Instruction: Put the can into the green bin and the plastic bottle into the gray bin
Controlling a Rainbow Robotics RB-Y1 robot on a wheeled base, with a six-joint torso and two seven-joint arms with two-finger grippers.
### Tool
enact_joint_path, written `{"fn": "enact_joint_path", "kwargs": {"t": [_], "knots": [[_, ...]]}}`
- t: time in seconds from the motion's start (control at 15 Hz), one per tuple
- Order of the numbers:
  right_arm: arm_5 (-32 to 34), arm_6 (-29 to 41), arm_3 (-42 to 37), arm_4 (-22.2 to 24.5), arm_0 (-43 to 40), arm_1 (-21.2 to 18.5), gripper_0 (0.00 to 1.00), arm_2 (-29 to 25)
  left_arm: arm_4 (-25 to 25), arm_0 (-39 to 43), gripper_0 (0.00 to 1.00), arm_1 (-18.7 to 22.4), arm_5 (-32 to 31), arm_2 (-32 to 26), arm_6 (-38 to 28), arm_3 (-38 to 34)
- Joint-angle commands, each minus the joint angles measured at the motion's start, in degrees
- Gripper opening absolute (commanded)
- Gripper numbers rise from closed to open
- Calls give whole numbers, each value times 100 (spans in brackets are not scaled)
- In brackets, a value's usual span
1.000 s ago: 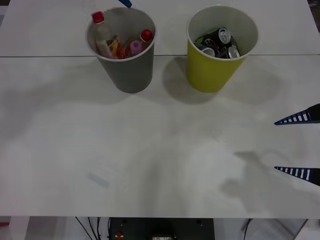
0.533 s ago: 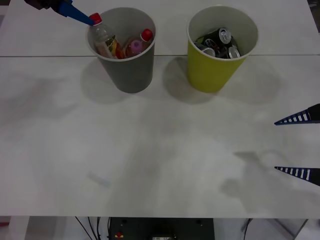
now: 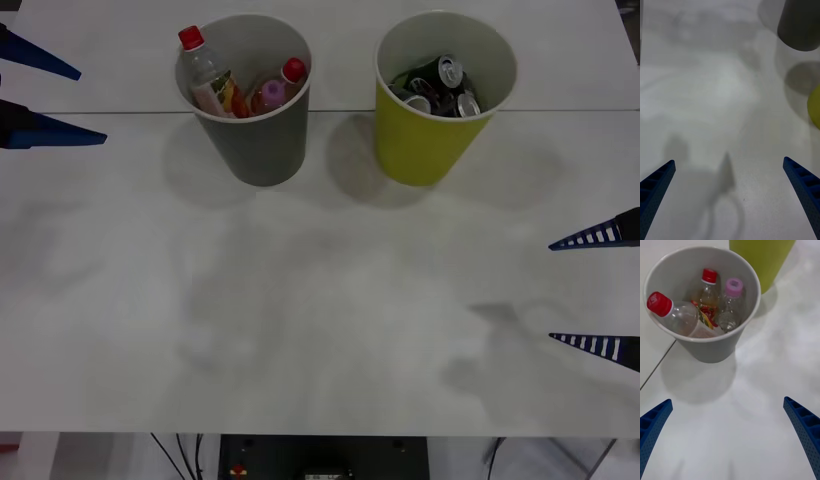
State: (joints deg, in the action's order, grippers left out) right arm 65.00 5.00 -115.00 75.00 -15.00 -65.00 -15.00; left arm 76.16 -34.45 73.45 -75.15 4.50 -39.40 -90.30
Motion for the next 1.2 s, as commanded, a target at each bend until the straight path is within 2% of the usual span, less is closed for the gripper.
{"fn": "enact_joint_path", "kwargs": {"t": [0.07,0.2,0.33,0.53,0.93,1.2], "knots": [[0,0,0,0,0,0,100,0,13,1230,100,-41,-219,-995,785,-611],[0,0,0,0,0,0,100,0,-57,1784,100,-146,-465,-1452,1268,-770],[0,0,0,0,0,0,100,0,-66,2452,100,-472,-658,-1979,1839,-981],[0,0,0,0,0,0,100,0,31,3128,100,-858,-869,-2410,2543,-1271],[0,0,0,0,0,0,100,0,83,3823,100,-1104,-896,-2445,3905,-1350],[0,0,0,0,0,0,100,0,83,4341,100,-1289,-614,-2524,4300,-1561]]}}
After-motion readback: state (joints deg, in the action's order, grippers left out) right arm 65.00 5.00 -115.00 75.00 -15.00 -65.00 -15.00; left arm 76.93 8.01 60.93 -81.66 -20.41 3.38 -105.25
